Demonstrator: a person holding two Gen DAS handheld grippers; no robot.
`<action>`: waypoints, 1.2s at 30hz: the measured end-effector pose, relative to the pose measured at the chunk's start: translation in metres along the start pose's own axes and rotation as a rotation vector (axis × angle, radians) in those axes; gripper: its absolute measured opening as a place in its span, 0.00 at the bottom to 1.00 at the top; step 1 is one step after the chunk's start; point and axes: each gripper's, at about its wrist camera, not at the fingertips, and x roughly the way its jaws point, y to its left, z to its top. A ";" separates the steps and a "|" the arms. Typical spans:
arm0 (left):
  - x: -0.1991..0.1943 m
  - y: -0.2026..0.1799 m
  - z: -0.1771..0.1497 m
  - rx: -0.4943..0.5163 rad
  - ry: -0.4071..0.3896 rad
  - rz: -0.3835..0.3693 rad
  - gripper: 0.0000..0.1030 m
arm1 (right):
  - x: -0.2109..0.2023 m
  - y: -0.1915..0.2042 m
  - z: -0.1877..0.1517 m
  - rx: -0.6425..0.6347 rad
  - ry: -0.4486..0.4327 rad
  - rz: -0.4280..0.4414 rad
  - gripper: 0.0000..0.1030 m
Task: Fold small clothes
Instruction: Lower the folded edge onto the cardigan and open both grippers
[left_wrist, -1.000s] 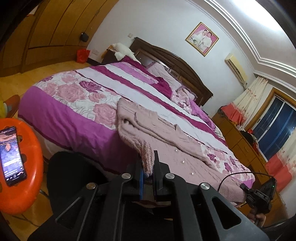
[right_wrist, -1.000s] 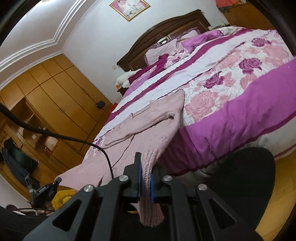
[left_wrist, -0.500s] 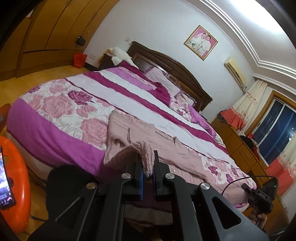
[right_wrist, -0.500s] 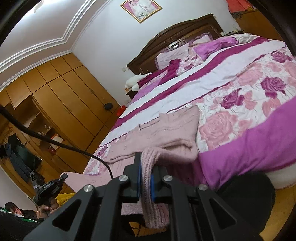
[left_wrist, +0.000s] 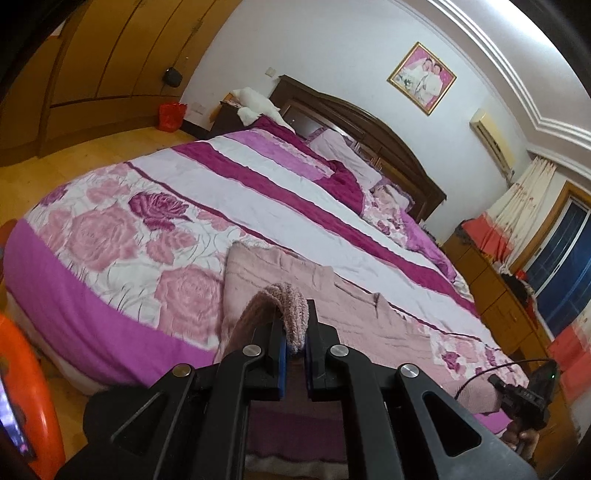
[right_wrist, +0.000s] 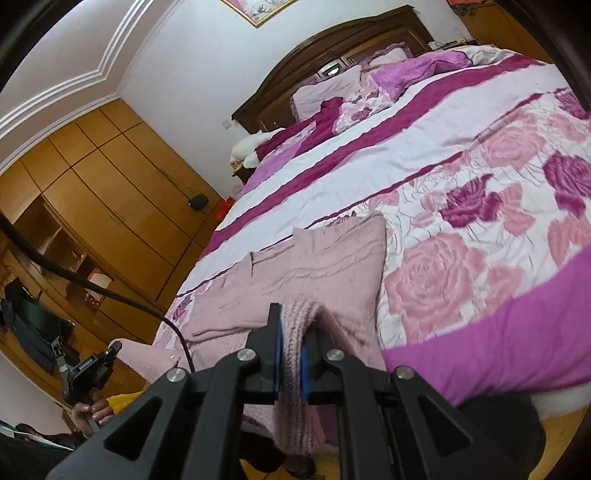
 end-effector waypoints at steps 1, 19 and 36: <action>0.007 0.000 0.004 0.007 0.005 0.005 0.00 | 0.005 0.001 0.004 -0.004 0.002 -0.004 0.07; 0.131 0.004 0.063 0.043 -0.002 0.102 0.00 | 0.126 -0.035 0.092 -0.026 0.124 -0.054 0.08; 0.220 0.034 0.072 -0.067 0.109 0.141 0.00 | 0.175 -0.060 0.105 0.000 0.176 -0.101 0.08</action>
